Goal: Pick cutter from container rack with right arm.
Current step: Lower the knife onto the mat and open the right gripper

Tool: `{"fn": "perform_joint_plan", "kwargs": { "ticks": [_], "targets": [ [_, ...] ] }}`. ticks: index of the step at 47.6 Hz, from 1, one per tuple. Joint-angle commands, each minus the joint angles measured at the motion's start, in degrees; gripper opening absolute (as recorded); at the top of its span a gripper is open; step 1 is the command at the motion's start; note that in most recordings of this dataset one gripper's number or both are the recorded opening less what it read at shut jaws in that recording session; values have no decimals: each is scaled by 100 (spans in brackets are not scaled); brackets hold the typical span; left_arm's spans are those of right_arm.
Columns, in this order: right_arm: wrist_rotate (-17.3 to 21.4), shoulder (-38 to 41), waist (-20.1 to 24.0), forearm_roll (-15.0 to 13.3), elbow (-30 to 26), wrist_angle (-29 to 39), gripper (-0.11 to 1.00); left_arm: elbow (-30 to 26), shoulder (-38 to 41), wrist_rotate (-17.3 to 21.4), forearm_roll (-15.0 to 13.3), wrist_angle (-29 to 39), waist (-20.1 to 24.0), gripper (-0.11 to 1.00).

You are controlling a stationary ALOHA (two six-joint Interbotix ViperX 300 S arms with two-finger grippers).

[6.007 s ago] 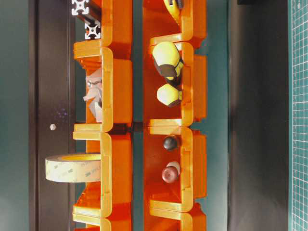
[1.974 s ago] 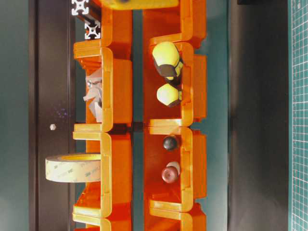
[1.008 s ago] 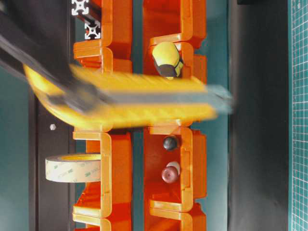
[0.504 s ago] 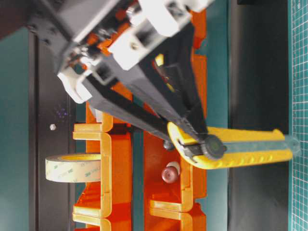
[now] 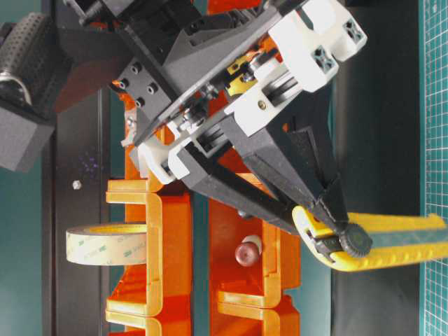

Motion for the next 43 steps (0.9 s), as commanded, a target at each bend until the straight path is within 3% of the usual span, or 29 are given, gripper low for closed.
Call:
{"fn": "perform_joint_plan", "kwargs": {
  "ticks": [1,11,16,36,43],
  "targets": [
    [44,-70,-97,-9,-62,-193,23,-105,44,-18,18,-26,9,0],
    [70,-79,-185,26,185,-686,23,-105,44,-18,18,-18,9,0],
    [123,-70,-255,211,308,-967,23,-105,44,-18,18,-18,18,0],
    [167,-158,-176,369,642,-958,23,-105,44,-18,18,-18,35,0],
    [167,-176,-97,545,773,-958,23,-97,53,-18,18,-18,35,0]
  ]
}}
